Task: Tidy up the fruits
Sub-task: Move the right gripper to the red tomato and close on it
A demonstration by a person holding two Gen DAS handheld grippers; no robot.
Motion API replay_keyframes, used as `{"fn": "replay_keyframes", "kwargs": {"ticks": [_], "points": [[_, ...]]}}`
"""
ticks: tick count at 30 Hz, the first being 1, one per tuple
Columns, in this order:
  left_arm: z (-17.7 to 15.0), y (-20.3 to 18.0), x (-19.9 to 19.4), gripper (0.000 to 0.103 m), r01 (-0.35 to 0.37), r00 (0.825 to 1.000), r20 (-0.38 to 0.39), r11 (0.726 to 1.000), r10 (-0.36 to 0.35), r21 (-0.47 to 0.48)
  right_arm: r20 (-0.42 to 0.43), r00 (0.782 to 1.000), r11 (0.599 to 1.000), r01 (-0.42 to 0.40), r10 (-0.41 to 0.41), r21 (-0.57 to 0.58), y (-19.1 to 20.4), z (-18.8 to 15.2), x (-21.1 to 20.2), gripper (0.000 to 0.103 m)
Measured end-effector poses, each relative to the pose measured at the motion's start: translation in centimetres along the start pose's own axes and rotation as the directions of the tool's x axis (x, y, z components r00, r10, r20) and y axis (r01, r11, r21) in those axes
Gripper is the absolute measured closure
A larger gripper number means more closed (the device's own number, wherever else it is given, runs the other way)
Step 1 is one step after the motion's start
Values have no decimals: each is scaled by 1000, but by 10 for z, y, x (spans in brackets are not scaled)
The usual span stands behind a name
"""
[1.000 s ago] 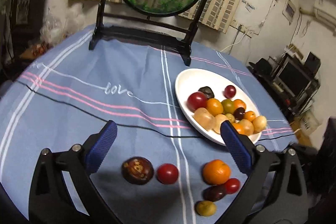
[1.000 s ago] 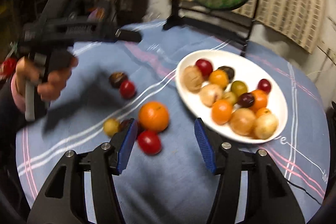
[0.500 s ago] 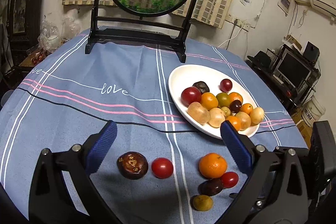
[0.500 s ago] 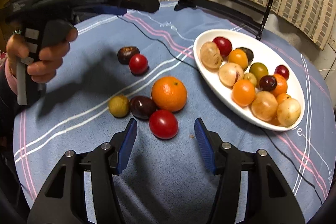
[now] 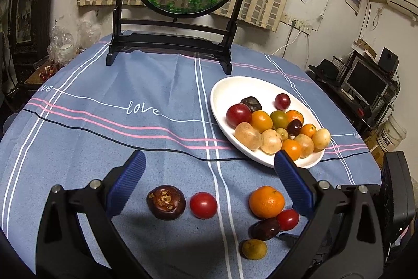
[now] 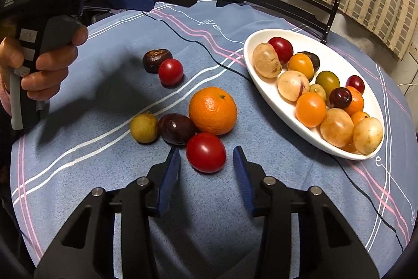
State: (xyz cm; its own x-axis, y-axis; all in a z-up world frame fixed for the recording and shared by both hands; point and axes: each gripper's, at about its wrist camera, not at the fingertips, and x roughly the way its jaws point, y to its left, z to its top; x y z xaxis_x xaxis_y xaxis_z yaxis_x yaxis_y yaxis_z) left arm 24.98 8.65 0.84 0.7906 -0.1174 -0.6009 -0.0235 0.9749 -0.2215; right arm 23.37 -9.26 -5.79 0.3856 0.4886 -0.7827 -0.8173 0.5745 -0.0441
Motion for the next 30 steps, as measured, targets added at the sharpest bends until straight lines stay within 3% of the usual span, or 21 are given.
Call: {"fn": "replay_keyframes", "kwargs": {"ticks": [2,4,12,15,18,23,27,30], "points": [[0,-1,-1,3,-6,1000,5,1000,6,6,2,1000,1000,-1,1,5,0,0,2,61],[0,0,0,3,-13,1000,4,1000,12,8,-8,1000,1000,-1,1,7,0,0,4,70],[-2,1,2,3,-9,1000,-23,1000,10,20,15,1000,1000,2,-2,16,-5,3,-5,71],[-6,-7,0,3,38,998,-54,994,-32,102,80,997,998,-8,3,69,-16,5,-24,71],[-17,-25,-2,3,112,990,-106,965,-88,236,131,991,987,-25,4,159,-33,6,-36,71],[-52,-48,-12,16,229,969,-193,865,-158,446,116,993,970,5,-34,244,-49,4,-33,71],[-67,-43,-7,34,307,939,-282,849,-196,430,99,993,963,36,-64,269,-51,3,-31,71],[-76,-44,-2,43,310,932,-314,845,-181,435,86,993,959,49,-76,281,-54,2,-29,71]]}}
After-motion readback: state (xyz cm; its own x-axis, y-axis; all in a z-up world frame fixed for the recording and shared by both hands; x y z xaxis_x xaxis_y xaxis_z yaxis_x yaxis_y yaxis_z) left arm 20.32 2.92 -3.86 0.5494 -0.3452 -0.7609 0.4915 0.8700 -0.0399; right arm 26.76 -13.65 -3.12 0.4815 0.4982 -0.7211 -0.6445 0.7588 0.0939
